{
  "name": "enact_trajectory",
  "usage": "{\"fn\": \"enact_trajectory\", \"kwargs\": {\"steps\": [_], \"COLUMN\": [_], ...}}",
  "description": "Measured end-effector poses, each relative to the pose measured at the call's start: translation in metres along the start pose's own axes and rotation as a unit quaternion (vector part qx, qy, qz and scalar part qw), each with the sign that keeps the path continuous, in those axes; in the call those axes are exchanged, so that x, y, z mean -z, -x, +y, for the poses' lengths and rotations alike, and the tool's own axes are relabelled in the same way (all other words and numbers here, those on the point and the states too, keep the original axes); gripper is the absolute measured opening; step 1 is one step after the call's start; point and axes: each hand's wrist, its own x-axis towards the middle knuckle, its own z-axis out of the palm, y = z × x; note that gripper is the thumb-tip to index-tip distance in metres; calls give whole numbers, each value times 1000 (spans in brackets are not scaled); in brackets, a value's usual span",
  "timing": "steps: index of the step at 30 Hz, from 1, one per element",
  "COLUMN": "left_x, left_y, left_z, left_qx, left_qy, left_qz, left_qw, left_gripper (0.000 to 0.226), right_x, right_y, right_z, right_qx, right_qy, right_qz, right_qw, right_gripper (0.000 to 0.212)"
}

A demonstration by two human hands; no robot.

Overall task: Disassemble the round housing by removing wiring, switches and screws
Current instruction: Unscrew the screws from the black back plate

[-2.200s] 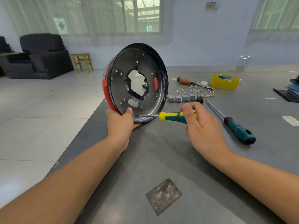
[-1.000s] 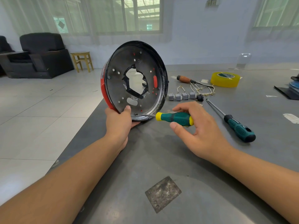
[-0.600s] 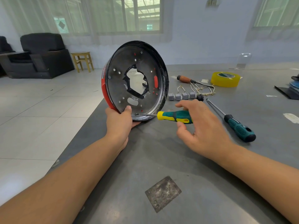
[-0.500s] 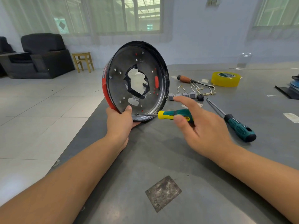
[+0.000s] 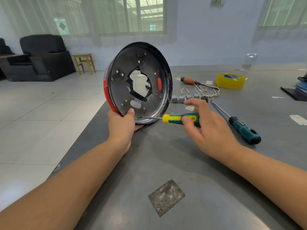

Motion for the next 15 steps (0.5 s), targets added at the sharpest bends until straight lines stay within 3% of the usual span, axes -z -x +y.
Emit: {"fn": "enact_trajectory", "kwargs": {"steps": [4, 9, 13, 15], "left_x": [1, 1, 0, 1], "left_y": [-2, -3, -2, -2], "left_z": [-1, -2, -1, -1], "left_qx": [3, -1, 1, 3], "left_qy": [2, -1, 2, 3], "left_qz": [2, -1, -3, -4], "left_qw": [1000, 1000, 1000, 1000], "left_gripper": [26, 25, 26, 27], "right_x": [2, -2, 2, 3], "right_y": [1, -1, 2, 3], "right_z": [-1, -1, -5, -9], "right_qx": [27, -2, 38, 38], "right_qy": [-42, 45, -71, -78], "right_qz": [-1, 23, 3, 4], "right_qw": [999, 999, 997, 996], "right_gripper": [47, 42, 51, 47]}}
